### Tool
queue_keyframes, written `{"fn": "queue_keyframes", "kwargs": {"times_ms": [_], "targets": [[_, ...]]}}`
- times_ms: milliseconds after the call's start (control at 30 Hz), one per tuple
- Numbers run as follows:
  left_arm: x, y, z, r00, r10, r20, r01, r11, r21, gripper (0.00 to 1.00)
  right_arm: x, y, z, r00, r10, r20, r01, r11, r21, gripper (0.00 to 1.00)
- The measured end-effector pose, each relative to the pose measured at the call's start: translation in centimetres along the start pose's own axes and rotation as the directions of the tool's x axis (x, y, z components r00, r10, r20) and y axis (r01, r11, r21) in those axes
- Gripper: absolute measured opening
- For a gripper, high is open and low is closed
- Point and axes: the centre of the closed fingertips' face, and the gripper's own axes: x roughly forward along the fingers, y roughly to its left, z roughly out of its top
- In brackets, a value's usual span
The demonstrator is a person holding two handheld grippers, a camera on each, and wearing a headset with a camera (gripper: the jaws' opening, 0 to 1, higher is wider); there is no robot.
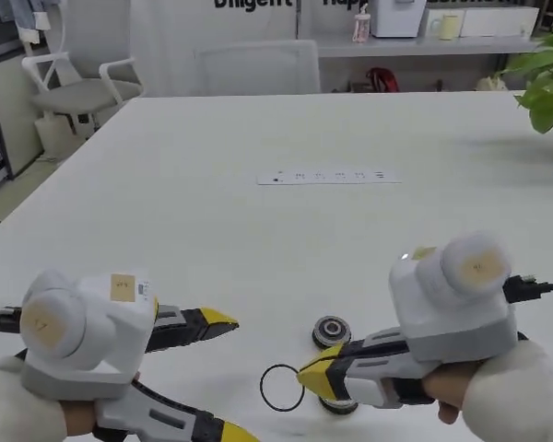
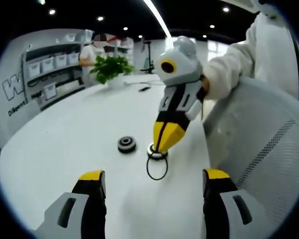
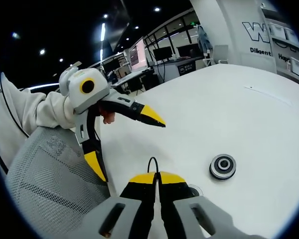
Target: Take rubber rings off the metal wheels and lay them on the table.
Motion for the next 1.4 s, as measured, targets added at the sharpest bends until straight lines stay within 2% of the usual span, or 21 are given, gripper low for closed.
{"fn": "queue_keyframes", "kwargs": {"times_ms": [133, 533, 833, 1033, 1400], "targets": [[0.1, -0.3, 0.0, 1.0, -0.007, -0.003, 0.007, 1.0, 0.003, 0.81, 0.3, -0.3, -0.8, 0.9999, -0.011, -0.009, 0.011, 1.0, 0.027, 0.0], [0.0, 0.3, -0.4, 1.0, -0.002, -0.008, 0.002, 1.0, -0.003, 0.81, 0.9, -1.0, -1.5, 0.9989, -0.045, -0.016, 0.045, 0.997, 0.059, 0.0], [0.1, 0.2, -0.8, 0.9998, -0.011, -0.019, 0.011, 1.0, -0.001, 0.81, 1.1, -1.2, -1.8, 0.9976, -0.067, -0.017, 0.067, 0.998, 0.012, 0.0], [0.2, 0.1, -0.9, 0.9995, -0.017, -0.028, 0.017, 1.0, 0.002, 0.81, 1.2, -1.2, -1.9, 0.9975, -0.066, -0.025, 0.066, 0.998, -0.001, 0.0], [0.2, 0.1, -1.0, 0.9992, -0.015, -0.036, 0.015, 1.0, 0.005, 0.8, 1.7, -1.0, -2.1, 0.997, -0.065, -0.042, 0.062, 0.996, -0.069, 0.04]]}}
